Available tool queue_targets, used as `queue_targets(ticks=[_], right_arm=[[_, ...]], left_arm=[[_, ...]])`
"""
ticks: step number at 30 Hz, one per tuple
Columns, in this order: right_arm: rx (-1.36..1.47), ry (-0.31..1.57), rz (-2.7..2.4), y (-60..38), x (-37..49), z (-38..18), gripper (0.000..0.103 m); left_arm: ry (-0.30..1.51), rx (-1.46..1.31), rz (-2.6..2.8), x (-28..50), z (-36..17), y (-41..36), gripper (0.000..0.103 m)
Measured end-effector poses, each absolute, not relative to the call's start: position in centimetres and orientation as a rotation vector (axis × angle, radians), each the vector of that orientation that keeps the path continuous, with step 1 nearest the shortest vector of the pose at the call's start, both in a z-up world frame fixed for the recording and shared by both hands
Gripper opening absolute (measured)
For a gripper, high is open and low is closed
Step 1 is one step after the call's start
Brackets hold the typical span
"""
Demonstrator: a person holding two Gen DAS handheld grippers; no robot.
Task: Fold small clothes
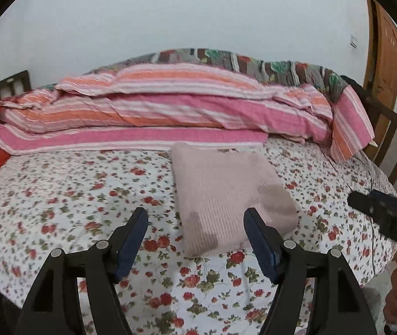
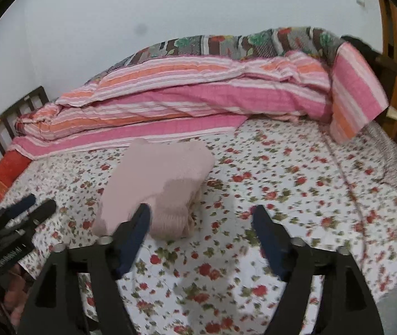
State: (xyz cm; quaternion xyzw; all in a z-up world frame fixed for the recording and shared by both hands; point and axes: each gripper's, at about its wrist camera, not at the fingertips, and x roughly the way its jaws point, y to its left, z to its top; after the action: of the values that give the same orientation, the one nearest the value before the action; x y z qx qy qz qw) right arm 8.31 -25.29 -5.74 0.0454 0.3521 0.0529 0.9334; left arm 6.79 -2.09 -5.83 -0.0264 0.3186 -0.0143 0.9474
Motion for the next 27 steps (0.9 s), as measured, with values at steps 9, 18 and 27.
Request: queue_targets(ticks=[9,18,27], right_arm=[[0.02,0.614,0.1,-24.8,3.4,-3.4,0.101],[0.031,0.594,0.095,-25.4,1.7,-2.5,0.101],[0.036,0.589,0.086,-25.7,1.3,-2.3,0.101]], left_arm=[[0.579,-0.003,0.047,2.8,-2.5,-2.5,0.081],[0.584,-0.013,0.04,1.4,-1.8,-2.8,0.082],[0.592,0.006,0.049,1.4,-2.1,-3.2,0.082]])
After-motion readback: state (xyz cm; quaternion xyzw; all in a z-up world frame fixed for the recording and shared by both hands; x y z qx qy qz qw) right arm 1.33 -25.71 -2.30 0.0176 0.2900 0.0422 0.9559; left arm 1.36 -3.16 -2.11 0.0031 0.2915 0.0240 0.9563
